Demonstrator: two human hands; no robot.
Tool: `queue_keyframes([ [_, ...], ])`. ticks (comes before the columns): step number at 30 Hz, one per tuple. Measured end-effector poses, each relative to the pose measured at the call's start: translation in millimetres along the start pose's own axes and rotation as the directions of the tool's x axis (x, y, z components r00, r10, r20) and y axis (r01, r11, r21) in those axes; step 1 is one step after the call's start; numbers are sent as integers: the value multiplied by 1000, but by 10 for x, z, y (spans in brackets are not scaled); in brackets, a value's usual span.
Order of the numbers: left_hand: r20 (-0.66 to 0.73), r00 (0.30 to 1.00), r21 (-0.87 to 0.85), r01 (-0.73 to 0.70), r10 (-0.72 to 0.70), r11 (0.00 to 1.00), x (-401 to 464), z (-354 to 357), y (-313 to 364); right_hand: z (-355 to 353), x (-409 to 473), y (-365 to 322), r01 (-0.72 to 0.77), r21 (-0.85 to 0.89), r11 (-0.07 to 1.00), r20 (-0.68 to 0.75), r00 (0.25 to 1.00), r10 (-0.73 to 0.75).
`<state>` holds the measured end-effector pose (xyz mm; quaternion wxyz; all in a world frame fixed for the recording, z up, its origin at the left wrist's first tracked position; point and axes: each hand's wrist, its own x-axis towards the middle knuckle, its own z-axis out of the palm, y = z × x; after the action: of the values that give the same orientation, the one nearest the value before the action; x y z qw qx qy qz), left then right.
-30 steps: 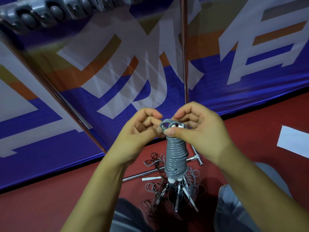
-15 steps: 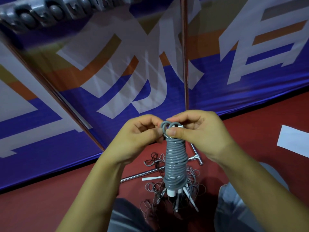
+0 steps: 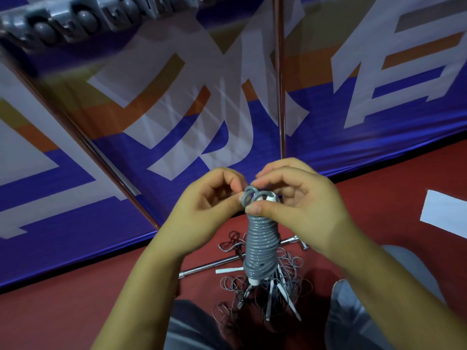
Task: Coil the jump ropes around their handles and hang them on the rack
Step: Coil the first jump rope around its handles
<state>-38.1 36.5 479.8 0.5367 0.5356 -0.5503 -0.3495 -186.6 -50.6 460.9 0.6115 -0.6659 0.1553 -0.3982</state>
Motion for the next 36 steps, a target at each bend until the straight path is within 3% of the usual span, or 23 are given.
queue_keyframes([
  [4, 50, 999, 52, 8, -11, 999, -21, -38, 43, -13, 22, 0, 22, -62, 998, -47, 999, -25],
  [9, -46, 998, 172, 54, -47, 984, 24, -12, 40, -20, 42, 1, 41, -125, 991, -71, 996, -50],
  [11, -40, 997, 126, 67, -62, 990, 38, -35, 16, -5, 43, -7, 58, -158, 986, -67, 995, -69],
  [17, -4, 995, -222, 101, -104, 970, 67, -103, 35, 32, 116, -38, 119, -276, 954, 62, 992, -106],
  [21, -134, 973, -238, 154, -190, 959, 134, -163, 55, 28, 267, -51, 163, -389, 907, 84, 986, -142],
  [25, -155, 954, -240, 216, -257, 947, 232, -258, 159, 135, 412, -85, 160, -447, 880, 110, 986, -123],
  [29, -135, 944, -251, 262, -302, 932, 352, -357, 340, 223, 565, -188, 107, -346, 932, 173, 984, -49],
  [33, -140, 904, -432, 312, -405, 846, 398, -495, 465, 256, 710, -228, 27, -229, 973, 214, 977, 23],
  [36, -85, 904, -460, 338, -420, 821, 392, -604, 575, 271, 761, -272, -20, -112, 993, 270, 961, 50],
])
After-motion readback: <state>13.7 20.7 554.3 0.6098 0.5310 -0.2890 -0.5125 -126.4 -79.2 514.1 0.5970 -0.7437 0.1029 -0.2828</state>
